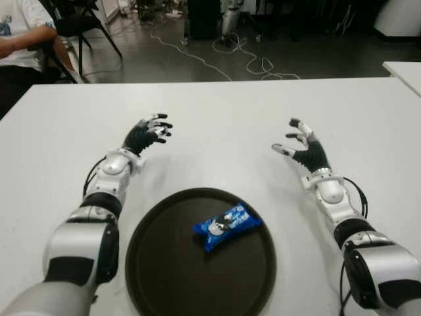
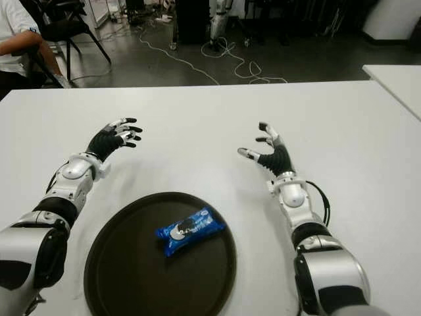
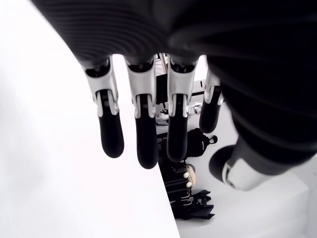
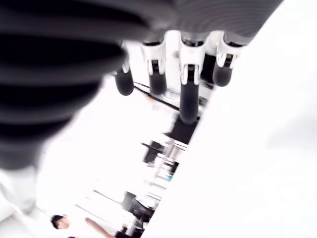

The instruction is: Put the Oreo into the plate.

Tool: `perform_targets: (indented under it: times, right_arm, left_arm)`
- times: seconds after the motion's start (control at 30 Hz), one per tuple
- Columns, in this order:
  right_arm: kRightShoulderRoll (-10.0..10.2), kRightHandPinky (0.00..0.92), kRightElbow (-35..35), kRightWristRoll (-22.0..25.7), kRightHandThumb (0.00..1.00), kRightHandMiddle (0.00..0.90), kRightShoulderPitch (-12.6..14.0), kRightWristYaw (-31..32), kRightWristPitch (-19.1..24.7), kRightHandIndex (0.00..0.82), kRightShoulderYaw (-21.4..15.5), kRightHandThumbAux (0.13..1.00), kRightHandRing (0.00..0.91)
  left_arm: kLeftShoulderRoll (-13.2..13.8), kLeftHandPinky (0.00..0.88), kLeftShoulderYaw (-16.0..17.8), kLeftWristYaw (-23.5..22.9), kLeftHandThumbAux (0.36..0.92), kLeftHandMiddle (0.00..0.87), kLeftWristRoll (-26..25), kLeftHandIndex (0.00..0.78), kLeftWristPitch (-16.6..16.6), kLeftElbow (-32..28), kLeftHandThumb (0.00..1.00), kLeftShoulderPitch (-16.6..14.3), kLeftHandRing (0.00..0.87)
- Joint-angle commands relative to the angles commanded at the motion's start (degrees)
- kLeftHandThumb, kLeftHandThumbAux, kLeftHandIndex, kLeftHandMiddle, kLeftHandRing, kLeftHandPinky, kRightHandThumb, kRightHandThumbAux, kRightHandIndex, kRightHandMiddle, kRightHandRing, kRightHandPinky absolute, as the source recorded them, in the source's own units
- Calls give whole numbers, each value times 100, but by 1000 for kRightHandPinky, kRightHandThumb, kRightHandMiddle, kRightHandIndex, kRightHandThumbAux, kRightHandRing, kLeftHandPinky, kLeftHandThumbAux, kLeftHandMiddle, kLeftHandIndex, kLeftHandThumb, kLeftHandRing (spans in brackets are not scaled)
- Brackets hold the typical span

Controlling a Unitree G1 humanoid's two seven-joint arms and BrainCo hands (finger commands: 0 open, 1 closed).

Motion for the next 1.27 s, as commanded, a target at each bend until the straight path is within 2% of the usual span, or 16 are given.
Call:
perform_targets:
  times: [0.33, 0.6, 1.27]
  right_arm:
    - [-107, 0, -89, -275, 0, 0, 28, -200, 122, 0, 202, 415, 0]
    - [-174, 0, -79, -333, 0, 0, 23, -121, 242, 0, 271, 381, 0]
    - [-123, 0, -39, -241, 0, 0, -9, 106, 619, 0, 217, 435, 0]
  left_arm:
    - [-6, 329, 19, -8, 630, 309, -8, 202, -42, 5, 66, 15, 312]
    - [0, 331, 4, 4, 639, 305, 9, 198, -57, -5, 73, 17, 309]
    - [-22, 336, 40, -4, 651, 298, -24, 185, -4, 17, 75, -3, 308]
